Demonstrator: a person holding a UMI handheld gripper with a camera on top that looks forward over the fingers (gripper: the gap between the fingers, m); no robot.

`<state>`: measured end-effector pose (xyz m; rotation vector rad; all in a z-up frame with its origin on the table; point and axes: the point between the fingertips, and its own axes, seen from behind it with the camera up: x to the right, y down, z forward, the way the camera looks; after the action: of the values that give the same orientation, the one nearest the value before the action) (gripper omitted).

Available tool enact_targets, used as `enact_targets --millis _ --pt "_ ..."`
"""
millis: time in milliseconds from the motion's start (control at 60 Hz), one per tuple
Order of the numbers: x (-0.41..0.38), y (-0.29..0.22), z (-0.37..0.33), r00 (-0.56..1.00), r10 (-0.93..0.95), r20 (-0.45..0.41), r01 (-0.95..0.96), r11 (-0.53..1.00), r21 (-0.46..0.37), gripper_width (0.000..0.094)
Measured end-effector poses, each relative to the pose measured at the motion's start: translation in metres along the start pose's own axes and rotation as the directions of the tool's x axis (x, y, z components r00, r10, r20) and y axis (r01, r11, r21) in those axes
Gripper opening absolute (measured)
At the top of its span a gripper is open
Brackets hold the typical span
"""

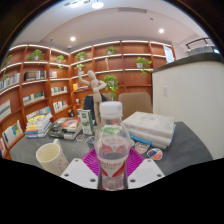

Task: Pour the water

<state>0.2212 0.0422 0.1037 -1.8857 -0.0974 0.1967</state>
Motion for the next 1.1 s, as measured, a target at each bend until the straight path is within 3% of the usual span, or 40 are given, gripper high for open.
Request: enact_targets --millis 33,283,467,583,650,883,1100 --pt "0.000 -0.003 0.000 1.000 -0.002 0.005 0.002 1.000 0.031 0.0331" --pt "-0.001 -0.003 -0.001 1.000 0.003 0.011 -0.003 0.999 0.039 0.0358" --pt "-0.001 0.000 -0.002 1.000 -0.006 -0.014 0.006 1.000 0.003 0.0550" --pt "-0.008 0.009 -0.018 0.999 0.001 -0.034 -0.003 0.999 -0.043 0.0786" --pt "-0.011 0.014 -0.034 0.998 -0.046 -0.048 0.043 0.997 -0.065 0.0846" --pt "-0.033 0.025 -0.094 0.993 -0.064 -0.095 0.044 0.980 -0.195 0.0859" --pt "-0.041 -0.032 -0.125 0.983 -0.008 -0.181 -0.020 0.988 -0.152 0.0875"
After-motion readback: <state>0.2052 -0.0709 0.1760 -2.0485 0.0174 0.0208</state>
